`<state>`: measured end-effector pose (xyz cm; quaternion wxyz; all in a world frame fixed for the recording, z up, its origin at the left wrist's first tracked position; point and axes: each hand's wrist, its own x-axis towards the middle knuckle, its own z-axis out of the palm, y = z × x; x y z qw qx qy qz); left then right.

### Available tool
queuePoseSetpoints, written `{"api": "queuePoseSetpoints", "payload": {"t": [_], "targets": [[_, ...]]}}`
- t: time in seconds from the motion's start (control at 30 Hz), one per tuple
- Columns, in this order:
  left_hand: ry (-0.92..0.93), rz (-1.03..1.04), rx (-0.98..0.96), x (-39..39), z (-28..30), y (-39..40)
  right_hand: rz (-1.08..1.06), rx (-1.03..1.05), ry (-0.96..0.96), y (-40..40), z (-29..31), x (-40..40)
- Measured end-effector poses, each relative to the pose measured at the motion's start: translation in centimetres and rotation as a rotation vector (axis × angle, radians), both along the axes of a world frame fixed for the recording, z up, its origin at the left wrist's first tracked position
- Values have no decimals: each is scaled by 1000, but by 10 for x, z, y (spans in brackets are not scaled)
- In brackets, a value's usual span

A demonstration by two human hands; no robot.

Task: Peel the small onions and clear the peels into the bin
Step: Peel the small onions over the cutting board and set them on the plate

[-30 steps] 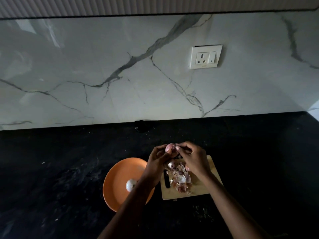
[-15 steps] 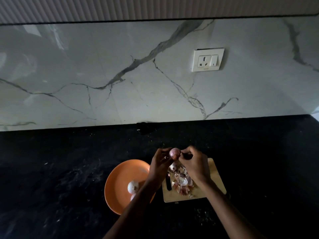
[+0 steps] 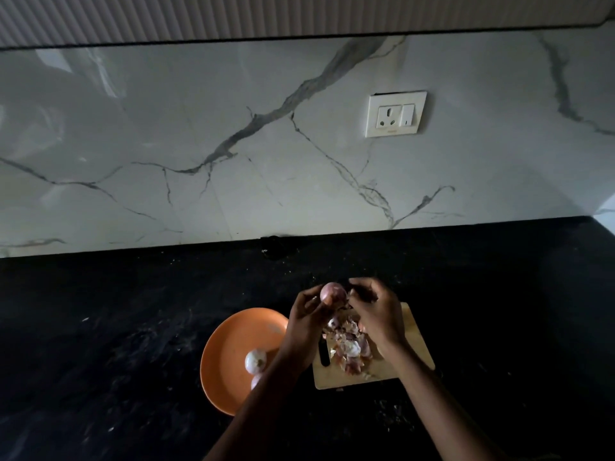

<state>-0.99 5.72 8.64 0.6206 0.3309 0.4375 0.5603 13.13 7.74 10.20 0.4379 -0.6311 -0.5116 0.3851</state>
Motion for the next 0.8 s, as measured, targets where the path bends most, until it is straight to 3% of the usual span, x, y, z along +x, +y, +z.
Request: {"api": "queuePoseSetpoints", "payload": {"t": [0.17,0.3,0.33,0.47,0.53,0.67,0.8], "targets": [[-99,50,-127,7,-8,-1,-98,-83,370,-1,-6,-4],[-144,69,-161,1,-8,2,-165,-141,509,2,-9,6],[-126,81,-164,-4,-7,3,-164,-138,457,2,-10,11],[-8,34,-134,-14,3,3,63,-101,-234,2,-16,30],[77,-8,-89,-15,7,2,172,-103,-400,1,-16,33],[153,-16,-30,-15,8,2,234,-114,-408,-1,-3,27],[251,24,-16,-8,11,4,223,-101,-218,-3,9,8]]}}
